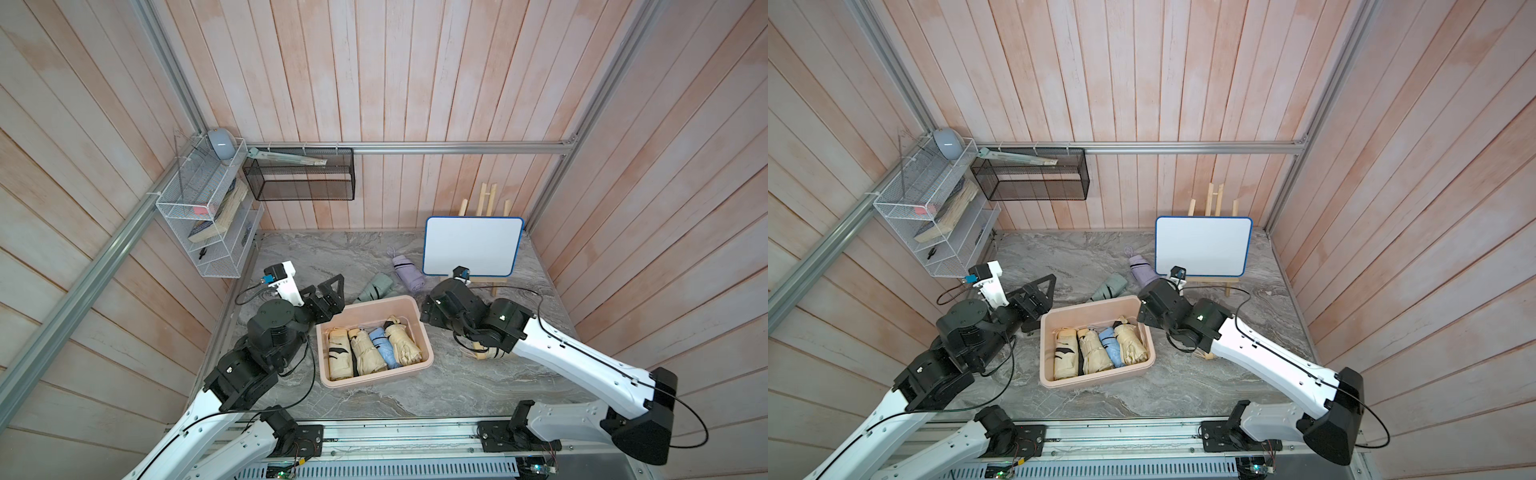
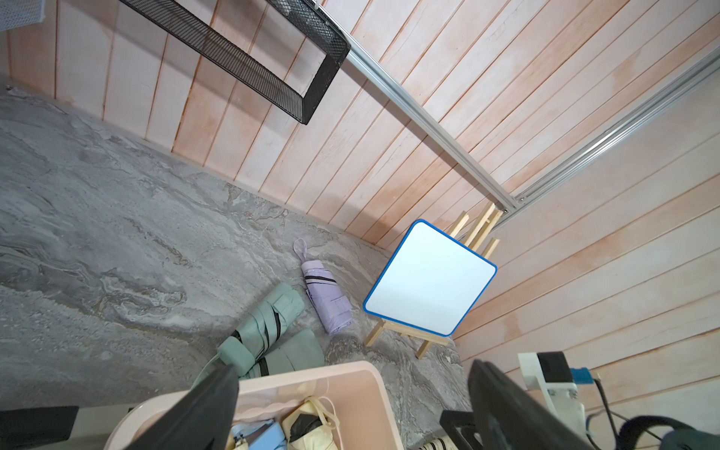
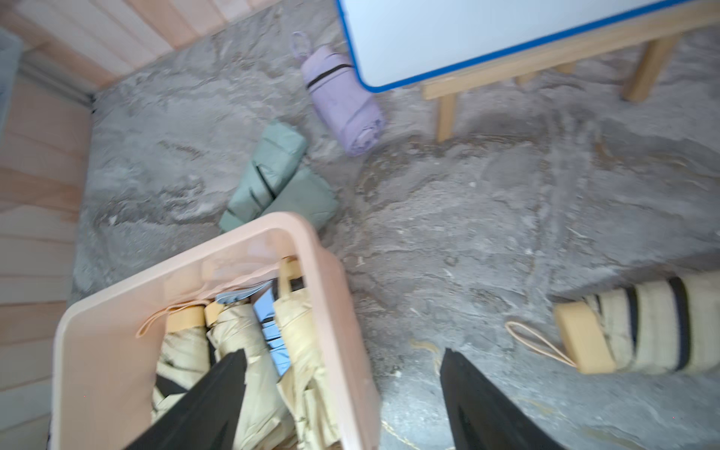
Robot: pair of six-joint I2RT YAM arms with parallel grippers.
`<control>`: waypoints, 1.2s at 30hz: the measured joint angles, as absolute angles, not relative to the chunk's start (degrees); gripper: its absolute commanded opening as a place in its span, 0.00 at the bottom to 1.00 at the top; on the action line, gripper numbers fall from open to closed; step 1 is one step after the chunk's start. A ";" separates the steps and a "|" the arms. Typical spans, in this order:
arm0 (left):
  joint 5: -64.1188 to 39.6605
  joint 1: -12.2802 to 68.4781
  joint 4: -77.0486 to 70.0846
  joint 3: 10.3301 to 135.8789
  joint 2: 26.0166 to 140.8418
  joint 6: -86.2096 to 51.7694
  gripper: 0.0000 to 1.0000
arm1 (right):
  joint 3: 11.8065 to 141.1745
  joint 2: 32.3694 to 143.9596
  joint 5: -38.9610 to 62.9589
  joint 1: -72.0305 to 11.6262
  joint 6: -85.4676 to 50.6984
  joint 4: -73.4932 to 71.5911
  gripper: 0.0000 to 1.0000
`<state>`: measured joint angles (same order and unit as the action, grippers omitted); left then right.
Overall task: Put the umbrella into the storage box
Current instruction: Pick up the umbrella from the center of the board.
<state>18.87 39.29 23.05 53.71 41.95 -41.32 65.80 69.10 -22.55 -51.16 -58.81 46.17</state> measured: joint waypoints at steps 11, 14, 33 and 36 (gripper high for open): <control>21.37 39.20 14.00 51.55 47.37 -39.22 0.98 | 51.92 61.49 -15.88 -28.10 -69.45 50.78 0.88; 21.61 38.98 13.39 50.57 47.88 -39.29 0.98 | 49.78 61.56 -13.23 -23.31 -70.78 50.46 0.90; 21.93 37.76 8.62 50.46 55.22 -41.60 0.98 | 40.82 68.25 -3.16 -1.08 -73.19 44.40 0.98; 21.91 37.47 8.23 50.61 56.29 -41.63 0.98 | 40.42 70.13 -2.00 0.84 -73.25 42.85 0.98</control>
